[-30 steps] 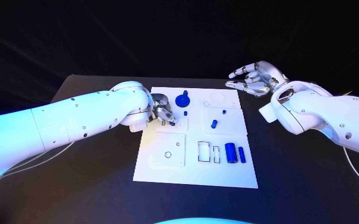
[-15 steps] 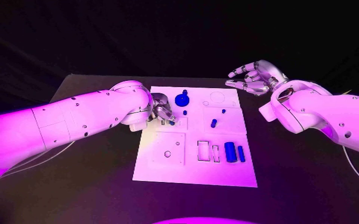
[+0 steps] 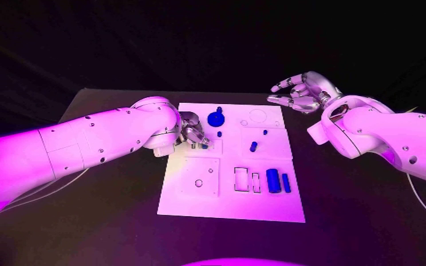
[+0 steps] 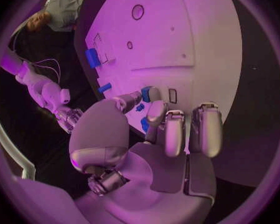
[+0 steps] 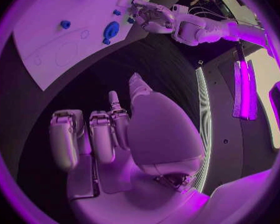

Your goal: Assemble the parts on the task board

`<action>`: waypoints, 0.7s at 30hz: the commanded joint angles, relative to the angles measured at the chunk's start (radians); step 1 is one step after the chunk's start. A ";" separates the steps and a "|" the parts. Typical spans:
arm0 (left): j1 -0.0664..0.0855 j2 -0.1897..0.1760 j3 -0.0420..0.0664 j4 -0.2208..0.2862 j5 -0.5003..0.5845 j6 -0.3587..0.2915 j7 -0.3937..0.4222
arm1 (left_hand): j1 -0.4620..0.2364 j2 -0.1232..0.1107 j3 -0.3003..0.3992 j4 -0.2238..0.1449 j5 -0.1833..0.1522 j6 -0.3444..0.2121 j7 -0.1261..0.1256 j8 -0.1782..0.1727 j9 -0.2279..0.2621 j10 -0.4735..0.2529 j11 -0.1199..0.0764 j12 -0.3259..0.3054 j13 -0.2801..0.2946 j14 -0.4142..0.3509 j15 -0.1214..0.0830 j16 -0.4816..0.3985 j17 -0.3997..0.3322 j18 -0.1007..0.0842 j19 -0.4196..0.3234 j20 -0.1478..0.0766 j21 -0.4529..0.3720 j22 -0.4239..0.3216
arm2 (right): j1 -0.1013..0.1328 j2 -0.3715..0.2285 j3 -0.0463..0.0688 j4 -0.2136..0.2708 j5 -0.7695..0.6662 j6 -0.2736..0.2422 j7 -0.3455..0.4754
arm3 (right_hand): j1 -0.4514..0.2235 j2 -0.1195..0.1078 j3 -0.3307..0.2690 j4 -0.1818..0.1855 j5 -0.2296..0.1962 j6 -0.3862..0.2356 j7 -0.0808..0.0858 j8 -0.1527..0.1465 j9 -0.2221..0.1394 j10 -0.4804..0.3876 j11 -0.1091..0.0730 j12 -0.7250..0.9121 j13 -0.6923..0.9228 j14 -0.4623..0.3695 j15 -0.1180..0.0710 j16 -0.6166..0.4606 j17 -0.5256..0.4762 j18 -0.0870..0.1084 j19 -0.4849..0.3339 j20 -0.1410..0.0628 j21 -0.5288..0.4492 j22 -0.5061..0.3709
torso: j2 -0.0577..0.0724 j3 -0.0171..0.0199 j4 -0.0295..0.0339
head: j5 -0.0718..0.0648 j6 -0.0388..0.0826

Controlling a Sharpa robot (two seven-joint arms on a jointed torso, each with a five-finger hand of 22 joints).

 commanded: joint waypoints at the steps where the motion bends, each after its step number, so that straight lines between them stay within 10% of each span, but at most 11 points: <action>1: 0.000 0.002 0.000 0.000 0.010 0.016 0.007 | -0.010 0.002 -0.007 0.002 0.000 0.000 0.003 -0.005 -0.001 0.004 -0.001 0.005 0.001 0.106 -0.003 0.003 0.263 -0.008 0.002 -0.001 0.004 0.074 | -0.001 0.000 0.000 0.001 -0.003 0.003 0.013 | -0.012 0.001 -0.005 0.001 -0.005 -0.005 0.000 0.006 0.002 0.003 -0.004 -0.003 0.152 0.089 -0.009 -0.007 0.193 0.007 0.063 -0.005 -0.006 0.204 | 0.000 -0.0006 0.0004 | 0.000 0.001; 21: 0.000 -0.019 0.004 0.012 0.009 0.003 0.008 | -0.007 -0.006 -0.081 0.043 0.000 0.003 0.004 -0.008 -0.005 0.004 0.000 0.005 0.002 0.106 -0.003 0.003 0.263 -0.007 0.002 0.000 0.003 0.073 | -0.001 -0.002 0.000 -0.001 -0.004 -0.003 0.010 | -0.023 0.001 -0.011 0.002 -0.005 -0.007 0.000 0.009 0.002 0.003 -0.004 -0.003 0.152 0.089 -0.009 -0.007 0.193 0.007 0.063 -0.006 -0.007 0.204 | 0.000 -0.0010 -0.0003 | 0.001 0.005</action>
